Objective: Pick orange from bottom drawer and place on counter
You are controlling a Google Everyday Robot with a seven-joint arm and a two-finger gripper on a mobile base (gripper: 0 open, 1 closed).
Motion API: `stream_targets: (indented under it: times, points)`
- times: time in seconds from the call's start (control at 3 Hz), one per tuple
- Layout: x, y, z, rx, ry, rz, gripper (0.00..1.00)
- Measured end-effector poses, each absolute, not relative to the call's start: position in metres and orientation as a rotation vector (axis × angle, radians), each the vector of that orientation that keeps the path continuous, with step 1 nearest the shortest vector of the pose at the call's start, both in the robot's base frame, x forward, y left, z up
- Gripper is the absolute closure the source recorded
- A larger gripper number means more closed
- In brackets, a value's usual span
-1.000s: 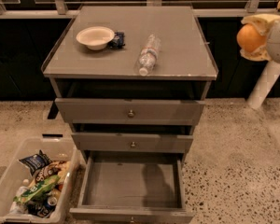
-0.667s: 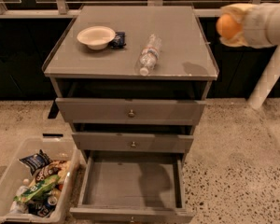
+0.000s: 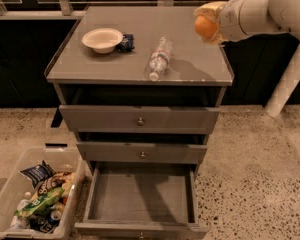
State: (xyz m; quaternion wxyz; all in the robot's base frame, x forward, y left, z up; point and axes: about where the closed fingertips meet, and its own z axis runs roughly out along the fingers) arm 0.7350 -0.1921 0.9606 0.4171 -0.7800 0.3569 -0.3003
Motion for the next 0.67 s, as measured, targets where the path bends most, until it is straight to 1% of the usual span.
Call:
stream_targets:
  times: [0.33,0.67]
  points:
    - [0.735,-0.193,0.959,-1.955,0.901,-0.753,1.0]
    - [0.757,-0.195,0.952,-1.968,0.896,-0.717,1.0]
